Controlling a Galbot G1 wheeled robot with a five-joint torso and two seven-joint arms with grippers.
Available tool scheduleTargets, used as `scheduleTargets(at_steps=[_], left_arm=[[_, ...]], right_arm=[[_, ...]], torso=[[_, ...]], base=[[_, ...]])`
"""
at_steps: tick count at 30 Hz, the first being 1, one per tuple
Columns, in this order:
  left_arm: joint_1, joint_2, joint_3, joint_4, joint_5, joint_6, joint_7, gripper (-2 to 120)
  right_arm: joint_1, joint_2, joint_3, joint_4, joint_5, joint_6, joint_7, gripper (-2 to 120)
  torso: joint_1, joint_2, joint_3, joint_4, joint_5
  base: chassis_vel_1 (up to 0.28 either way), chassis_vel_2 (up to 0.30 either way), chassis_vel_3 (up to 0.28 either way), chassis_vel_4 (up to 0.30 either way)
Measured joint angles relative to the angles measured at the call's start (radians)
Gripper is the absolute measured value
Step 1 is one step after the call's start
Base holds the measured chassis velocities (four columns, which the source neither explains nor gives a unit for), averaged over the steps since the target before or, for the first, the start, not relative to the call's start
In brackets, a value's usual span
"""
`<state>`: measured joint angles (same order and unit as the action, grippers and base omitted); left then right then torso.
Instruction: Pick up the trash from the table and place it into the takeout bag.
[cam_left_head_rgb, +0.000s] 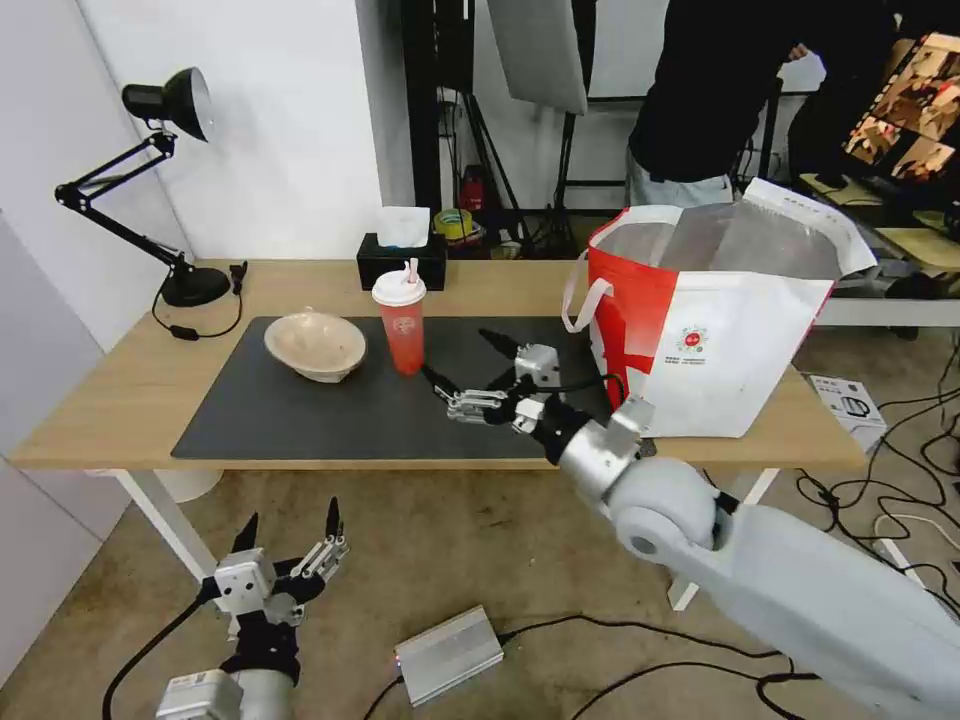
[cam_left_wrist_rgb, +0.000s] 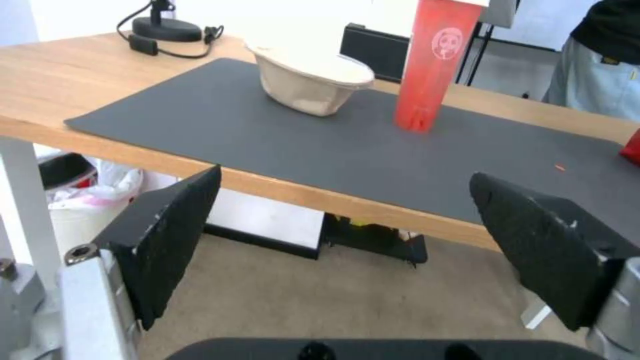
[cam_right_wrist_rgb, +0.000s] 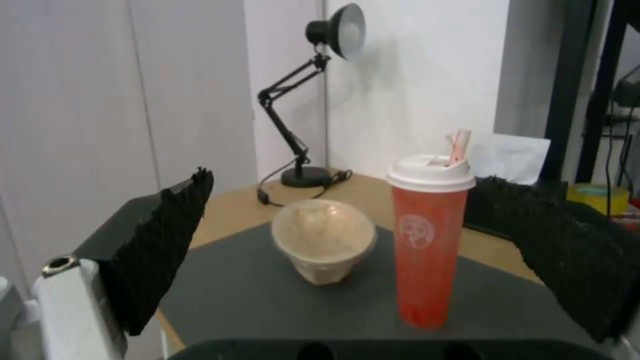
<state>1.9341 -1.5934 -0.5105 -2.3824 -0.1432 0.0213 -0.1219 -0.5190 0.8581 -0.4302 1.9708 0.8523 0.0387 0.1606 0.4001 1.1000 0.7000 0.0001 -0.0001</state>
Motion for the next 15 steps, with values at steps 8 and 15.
scheduleTargets(at_steps=[8, 15], left_arm=[[-0.003, 0.000, 0.000, 0.006, 0.000, 0.000, 0.000, 100], [-0.007, 0.000, 0.001, 0.011, 0.001, 0.000, 0.000, 100]], right_arm=[[0.043, 0.082, -0.029, -0.071, -0.011, -0.021, 0.006, 100], [0.090, 0.153, -0.056, -0.155, -0.035, -0.045, 0.023, 100]], torso=[[0.000, 0.000, 0.000, 0.0000, -0.0001], [0.000, 0.000, 0.000, 0.0000, 0.0001]], base=[[0.000, 0.000, 0.000, 0.000], [0.000, 0.000, 0.000, 0.000]])
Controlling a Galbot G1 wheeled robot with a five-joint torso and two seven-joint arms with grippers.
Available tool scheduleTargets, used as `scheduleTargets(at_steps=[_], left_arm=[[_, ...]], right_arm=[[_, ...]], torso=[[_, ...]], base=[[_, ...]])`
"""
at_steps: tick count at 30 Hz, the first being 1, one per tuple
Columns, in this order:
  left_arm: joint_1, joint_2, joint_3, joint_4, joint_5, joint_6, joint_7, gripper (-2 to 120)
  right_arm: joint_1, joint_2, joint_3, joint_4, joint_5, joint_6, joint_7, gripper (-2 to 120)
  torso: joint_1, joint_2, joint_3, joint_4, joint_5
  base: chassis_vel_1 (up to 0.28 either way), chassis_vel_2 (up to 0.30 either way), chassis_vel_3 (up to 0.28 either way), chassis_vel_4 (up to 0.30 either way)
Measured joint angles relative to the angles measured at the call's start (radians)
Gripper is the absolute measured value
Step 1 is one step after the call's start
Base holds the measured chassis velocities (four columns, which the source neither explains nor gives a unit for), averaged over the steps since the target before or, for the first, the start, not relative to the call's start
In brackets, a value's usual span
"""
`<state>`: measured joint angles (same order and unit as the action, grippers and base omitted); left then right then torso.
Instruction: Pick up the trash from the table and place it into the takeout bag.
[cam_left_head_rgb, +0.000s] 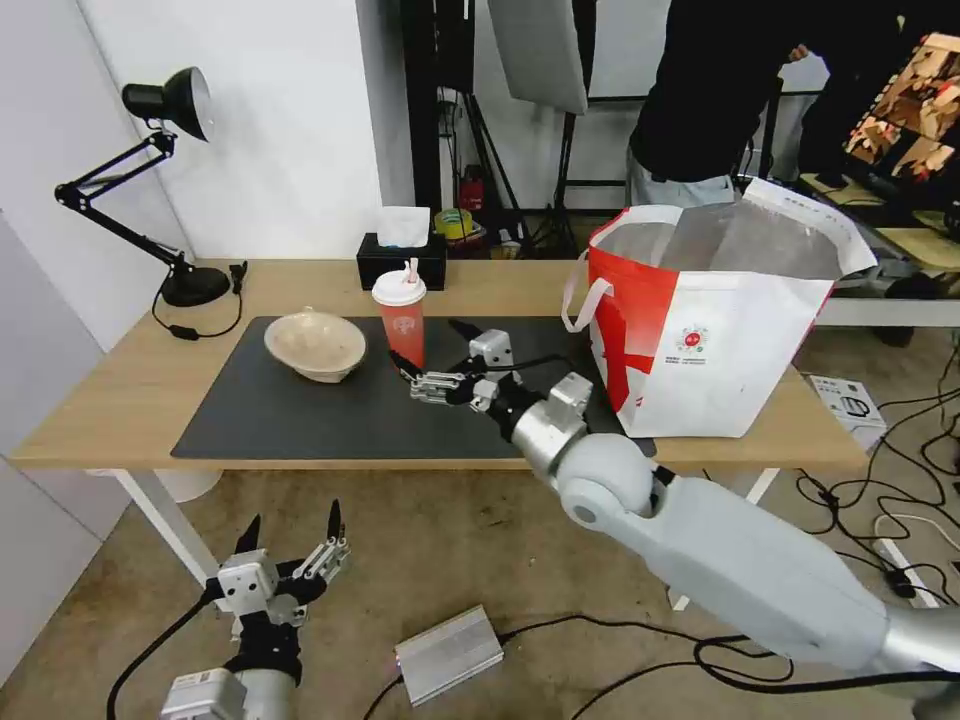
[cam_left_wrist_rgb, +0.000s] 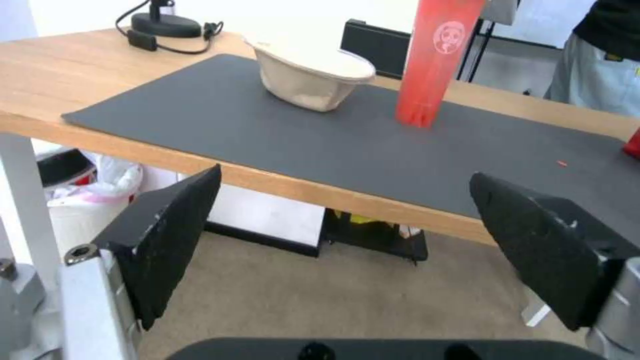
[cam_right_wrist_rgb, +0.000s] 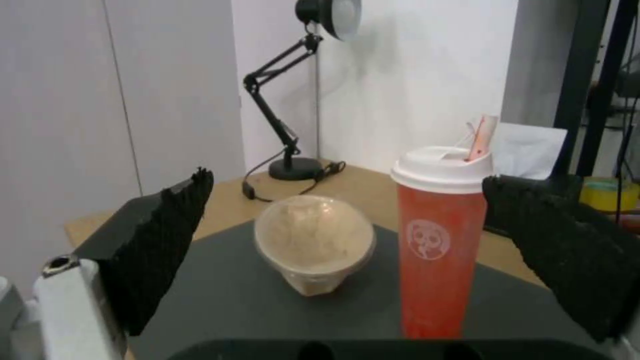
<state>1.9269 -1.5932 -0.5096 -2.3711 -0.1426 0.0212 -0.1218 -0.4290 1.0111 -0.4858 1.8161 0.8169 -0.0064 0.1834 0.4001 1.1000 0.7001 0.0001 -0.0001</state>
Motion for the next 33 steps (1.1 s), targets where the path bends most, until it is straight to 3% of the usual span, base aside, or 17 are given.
scheduleTargets(at_steps=[33], left_arm=[[0.003, 0.000, 0.004, 0.012, 0.008, 0.003, -0.001, 100]], right_arm=[[0.040, 0.150, 0.003, -0.175, -0.043, -0.050, 0.058, 100]], torso=[[0.000, 0.000, 0.000, -0.0001, 0.0000]], base=[[0.000, 0.000, 0.000, 0.000]])
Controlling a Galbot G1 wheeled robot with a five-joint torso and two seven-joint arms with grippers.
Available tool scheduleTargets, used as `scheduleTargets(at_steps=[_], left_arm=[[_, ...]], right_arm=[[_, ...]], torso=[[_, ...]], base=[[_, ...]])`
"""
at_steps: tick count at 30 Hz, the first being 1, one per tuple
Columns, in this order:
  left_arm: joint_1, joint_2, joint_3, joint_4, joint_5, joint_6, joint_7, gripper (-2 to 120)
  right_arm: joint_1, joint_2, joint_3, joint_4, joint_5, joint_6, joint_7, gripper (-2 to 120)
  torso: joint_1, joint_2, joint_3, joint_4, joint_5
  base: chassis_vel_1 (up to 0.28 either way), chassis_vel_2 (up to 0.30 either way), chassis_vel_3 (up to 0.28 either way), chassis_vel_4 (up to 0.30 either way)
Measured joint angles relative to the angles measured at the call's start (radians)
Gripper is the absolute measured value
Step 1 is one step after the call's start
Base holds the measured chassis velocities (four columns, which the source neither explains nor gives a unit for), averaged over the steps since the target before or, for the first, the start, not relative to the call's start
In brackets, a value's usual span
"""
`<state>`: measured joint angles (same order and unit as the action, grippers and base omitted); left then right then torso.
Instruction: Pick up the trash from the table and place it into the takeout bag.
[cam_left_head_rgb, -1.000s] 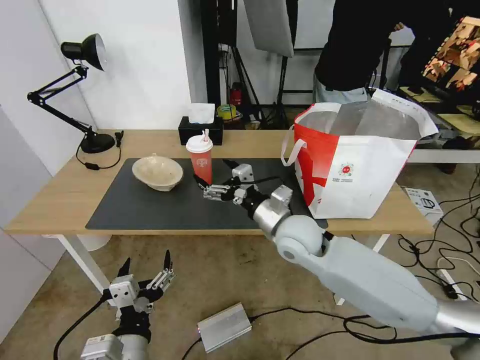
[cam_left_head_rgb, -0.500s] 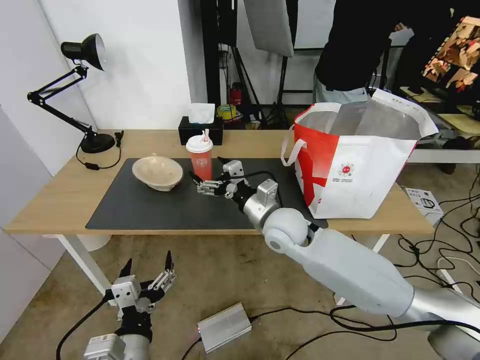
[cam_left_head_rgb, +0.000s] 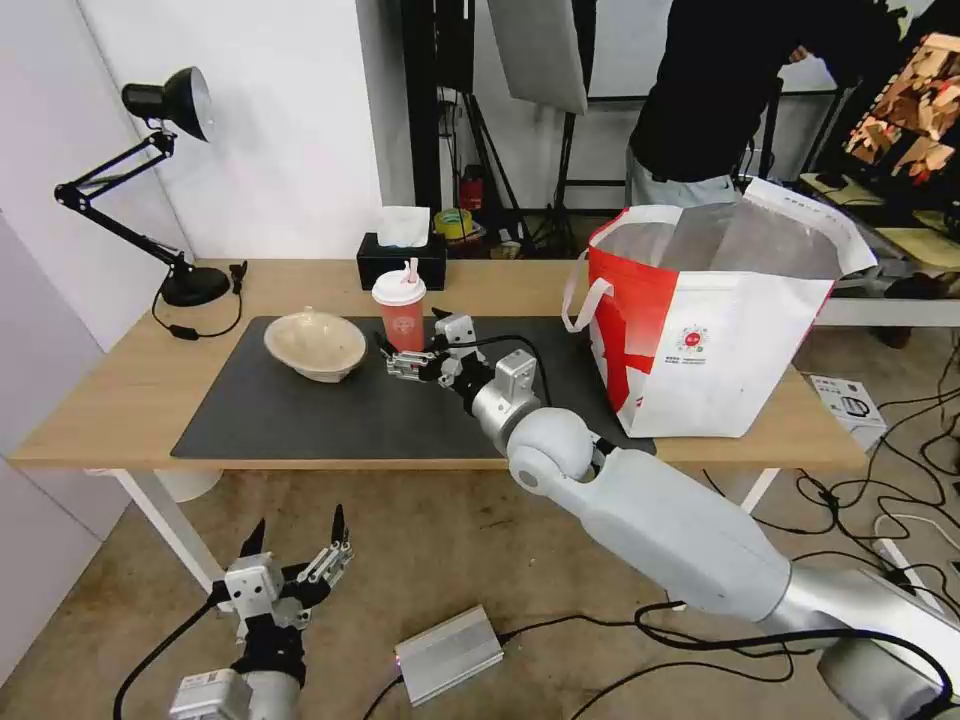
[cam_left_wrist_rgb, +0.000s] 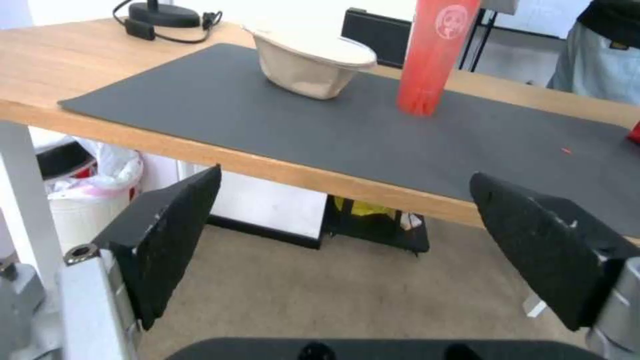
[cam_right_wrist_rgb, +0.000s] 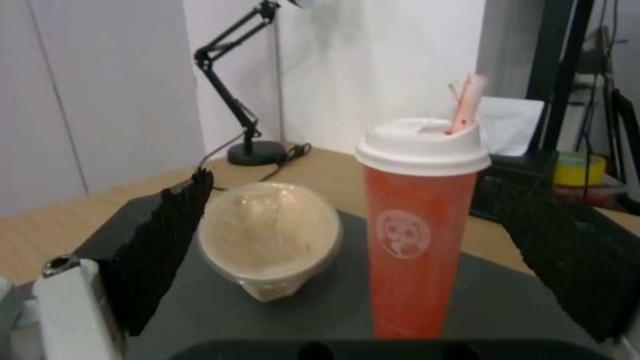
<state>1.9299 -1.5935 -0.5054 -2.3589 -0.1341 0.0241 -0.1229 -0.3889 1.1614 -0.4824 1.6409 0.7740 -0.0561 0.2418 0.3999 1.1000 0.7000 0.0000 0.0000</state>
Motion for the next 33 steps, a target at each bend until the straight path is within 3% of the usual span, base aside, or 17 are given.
scheduleTargets(at_steps=[18, 33], left_arm=[[0.000, -0.001, 0.004, 0.002, 0.006, 0.000, -0.001, 100], [-0.003, -0.001, 0.007, 0.010, 0.006, 0.000, -0.002, 100]], right_arm=[[0.002, 0.056, 0.025, -0.077, -0.013, -0.051, 0.055, 100], [0.047, 0.142, 0.039, -0.235, -0.008, -0.050, 0.033, 100]], torso=[[0.000, 0.000, 0.000, 0.0000, 0.0000], [0.000, 0.000, 0.000, 0.0000, 0.0000]], base=[[0.000, 0.000, 0.000, 0.000], [0.000, 0.000, 0.000, 0.000]])
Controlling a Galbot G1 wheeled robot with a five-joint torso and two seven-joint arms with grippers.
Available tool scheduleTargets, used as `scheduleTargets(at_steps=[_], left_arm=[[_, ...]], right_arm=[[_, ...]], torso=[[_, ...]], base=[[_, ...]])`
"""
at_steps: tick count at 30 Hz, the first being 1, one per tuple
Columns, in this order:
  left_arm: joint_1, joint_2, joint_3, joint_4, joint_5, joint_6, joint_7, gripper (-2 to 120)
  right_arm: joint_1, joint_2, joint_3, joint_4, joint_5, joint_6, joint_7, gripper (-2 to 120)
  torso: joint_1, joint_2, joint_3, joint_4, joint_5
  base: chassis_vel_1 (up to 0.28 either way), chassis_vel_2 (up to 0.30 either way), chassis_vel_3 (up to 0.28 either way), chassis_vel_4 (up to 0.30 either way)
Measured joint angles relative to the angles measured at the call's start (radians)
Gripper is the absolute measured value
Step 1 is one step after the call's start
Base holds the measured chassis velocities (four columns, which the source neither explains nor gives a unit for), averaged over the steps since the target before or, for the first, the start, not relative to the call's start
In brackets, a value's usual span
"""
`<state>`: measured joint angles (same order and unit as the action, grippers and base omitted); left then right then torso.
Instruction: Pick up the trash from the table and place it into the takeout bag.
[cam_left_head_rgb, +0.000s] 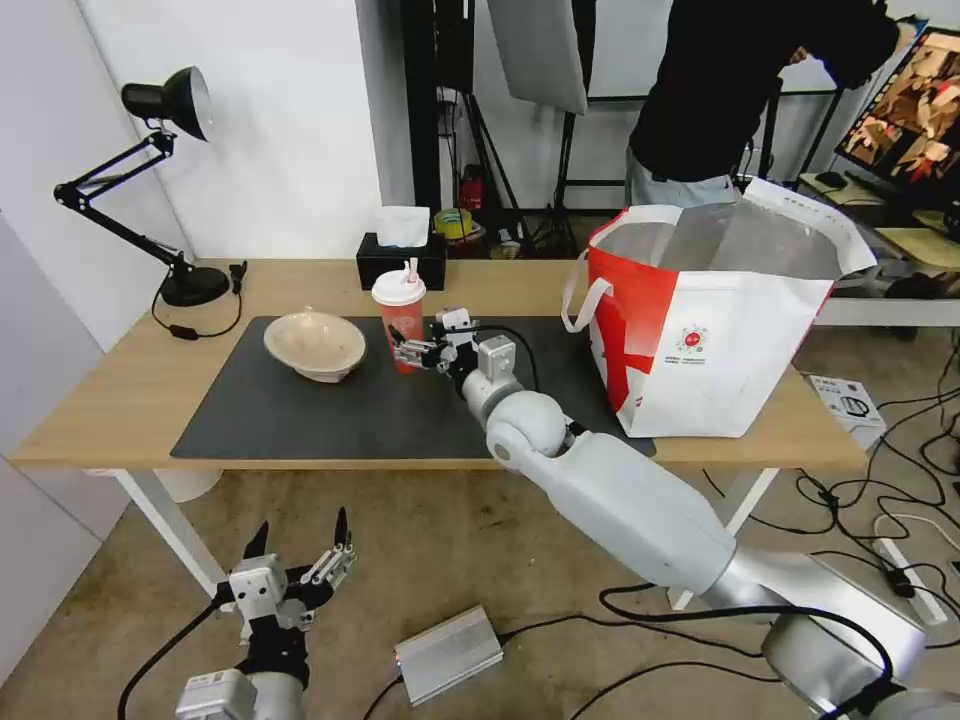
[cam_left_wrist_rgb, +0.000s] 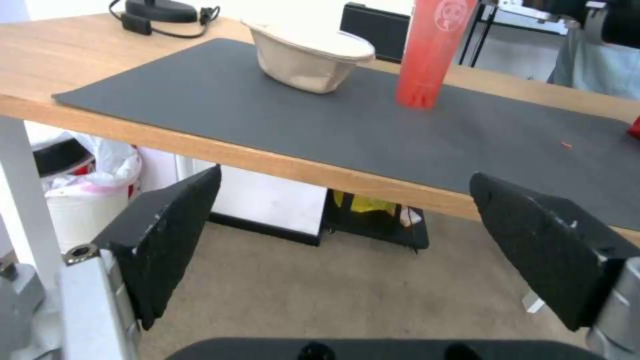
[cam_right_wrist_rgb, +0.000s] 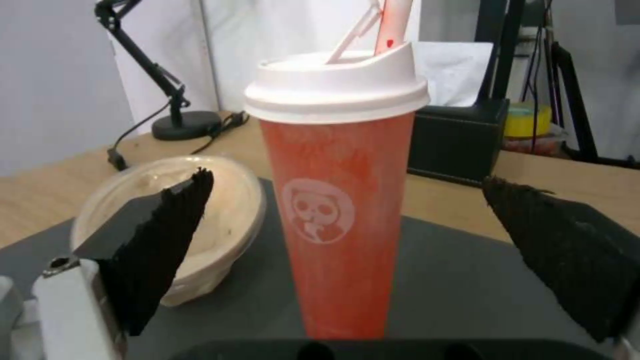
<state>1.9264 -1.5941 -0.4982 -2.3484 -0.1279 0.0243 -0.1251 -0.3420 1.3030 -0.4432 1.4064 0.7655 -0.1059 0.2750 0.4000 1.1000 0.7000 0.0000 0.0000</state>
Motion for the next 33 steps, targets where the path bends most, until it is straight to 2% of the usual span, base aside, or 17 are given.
scheduleTargets(at_steps=[10, 33], left_arm=[[0.005, 0.000, -0.002, -0.002, 0.000, -0.001, 0.000, 100], [0.002, 0.000, 0.005, 0.002, 0.003, -0.001, -0.001, 100]], right_arm=[[0.041, 0.086, 0.007, -0.128, -0.002, 0.008, -0.030, 100], [0.056, 0.133, 0.016, -0.234, -0.007, 0.012, -0.088, 100]], torso=[[0.000, 0.000, 0.000, 0.0000, 0.0000], [0.000, 0.000, 0.000, 0.0000, 0.0000]], base=[[0.000, 0.000, 0.000, 0.000], [0.000, 0.000, 0.000, 0.000]])
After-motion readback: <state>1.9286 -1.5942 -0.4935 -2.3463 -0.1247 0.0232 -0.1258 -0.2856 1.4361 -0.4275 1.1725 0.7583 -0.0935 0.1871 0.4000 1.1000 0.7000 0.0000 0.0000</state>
